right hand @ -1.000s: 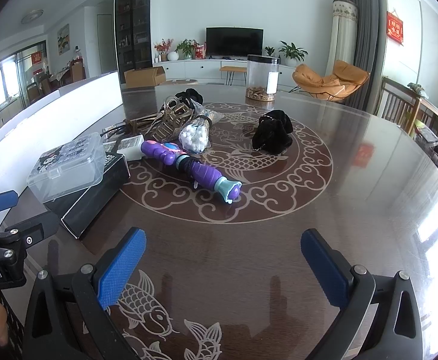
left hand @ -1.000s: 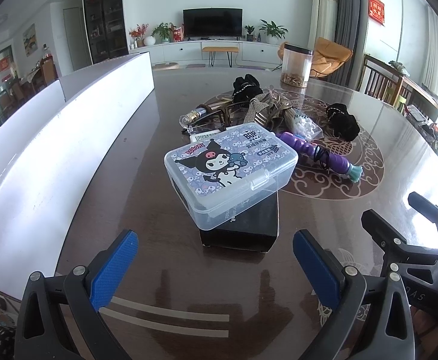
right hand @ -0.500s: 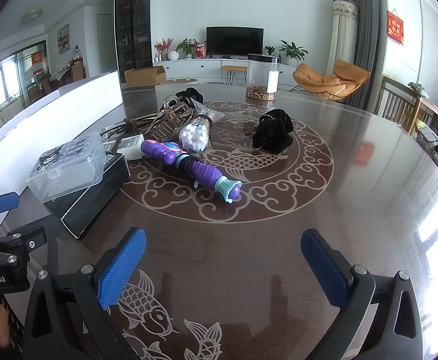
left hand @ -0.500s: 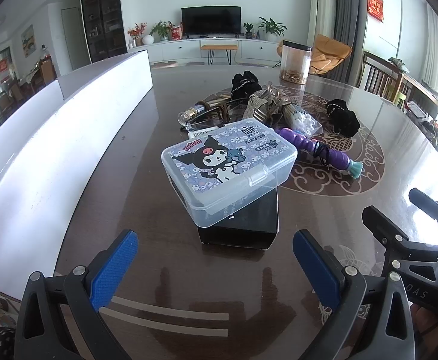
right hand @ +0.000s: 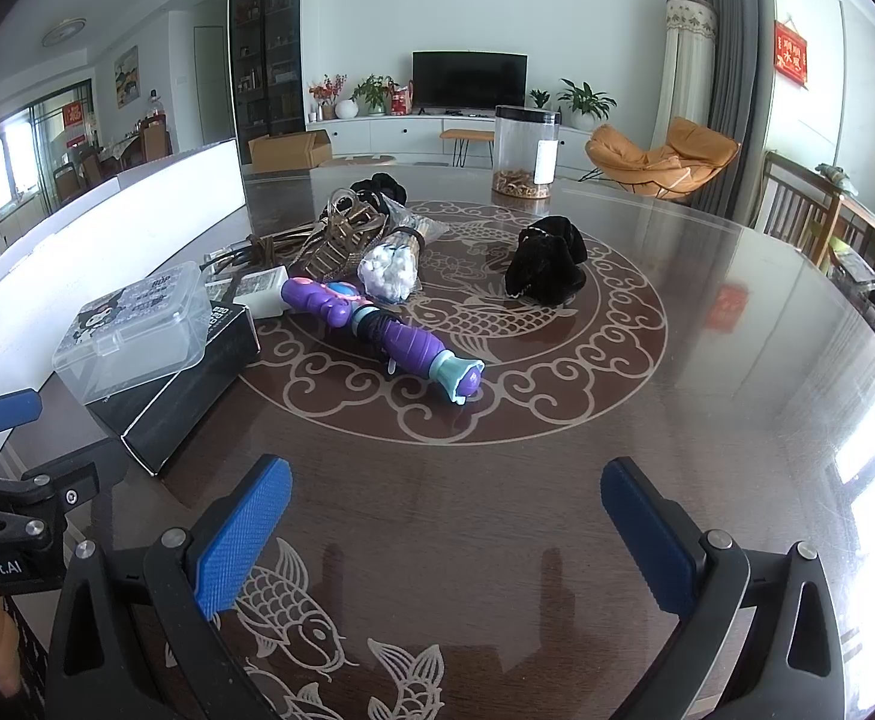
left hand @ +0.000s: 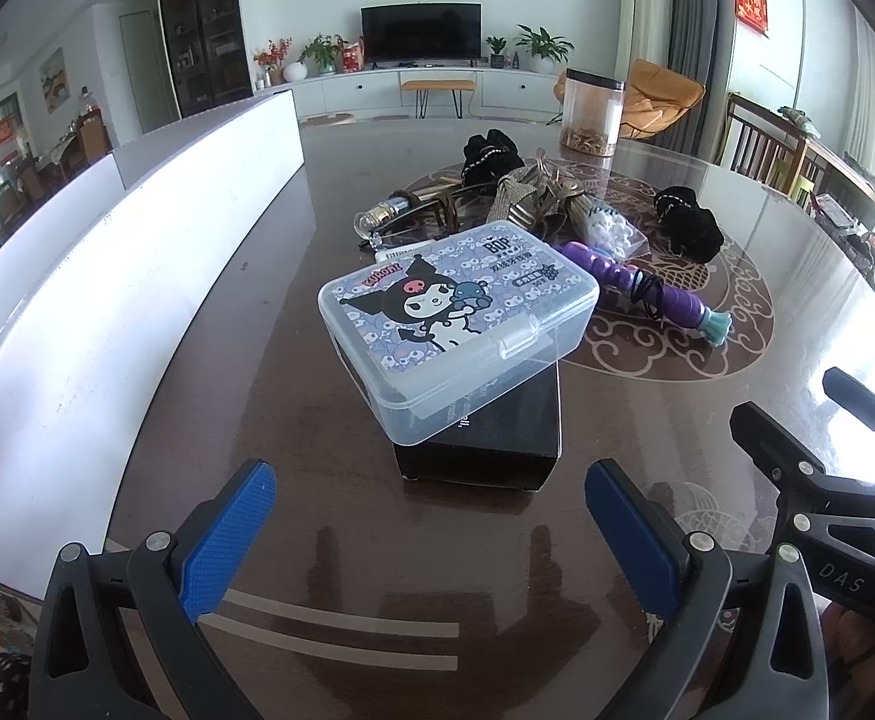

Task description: Organize objects

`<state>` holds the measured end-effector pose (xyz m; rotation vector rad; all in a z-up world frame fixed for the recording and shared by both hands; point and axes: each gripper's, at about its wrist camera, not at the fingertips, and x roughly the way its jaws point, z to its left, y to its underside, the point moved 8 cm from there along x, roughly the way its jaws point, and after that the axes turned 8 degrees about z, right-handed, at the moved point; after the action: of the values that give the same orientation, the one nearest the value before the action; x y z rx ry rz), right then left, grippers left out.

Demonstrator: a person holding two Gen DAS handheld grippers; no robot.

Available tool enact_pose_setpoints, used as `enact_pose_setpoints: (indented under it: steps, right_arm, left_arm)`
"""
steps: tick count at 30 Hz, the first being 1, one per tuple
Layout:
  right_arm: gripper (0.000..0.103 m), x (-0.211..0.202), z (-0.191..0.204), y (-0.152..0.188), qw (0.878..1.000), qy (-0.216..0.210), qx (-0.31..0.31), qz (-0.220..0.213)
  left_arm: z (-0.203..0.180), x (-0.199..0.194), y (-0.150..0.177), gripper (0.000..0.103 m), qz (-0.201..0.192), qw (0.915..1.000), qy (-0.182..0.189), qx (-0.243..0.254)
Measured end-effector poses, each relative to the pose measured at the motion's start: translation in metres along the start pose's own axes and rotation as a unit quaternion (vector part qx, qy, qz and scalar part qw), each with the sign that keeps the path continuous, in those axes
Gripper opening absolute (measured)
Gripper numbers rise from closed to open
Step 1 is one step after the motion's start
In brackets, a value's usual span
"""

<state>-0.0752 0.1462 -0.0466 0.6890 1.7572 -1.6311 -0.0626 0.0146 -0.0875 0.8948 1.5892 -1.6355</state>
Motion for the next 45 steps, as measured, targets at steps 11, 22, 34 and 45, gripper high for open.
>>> enact_pose_setpoints:
  steps: [11, 22, 34, 45]
  right_arm:
    - [0.103, 0.001, 0.000, 0.001, 1.000, 0.000, 0.000, 0.001]
    - [0.103, 0.001, 0.001, 0.002, 1.000, 0.000, 0.000, 0.001]
    - [0.103, 0.001, 0.001, 0.002, 1.000, 0.000, 0.000, 0.002]
    - [0.103, 0.002, 0.000, 0.003, 1.000, 0.000, 0.001, 0.003]
  left_arm:
    - [0.002, 0.003, 0.002, 0.103, 0.010, 0.9999, -0.006, -0.001]
    - [0.009, 0.008, 0.005, 0.103, 0.025, 0.9995, -0.013, -0.014]
    - [0.025, 0.014, 0.008, 0.103, 0.043, 0.9977, -0.020, -0.048]
    - [0.036, 0.024, 0.013, 0.103, 0.069, 0.9944, -0.016, -0.079]
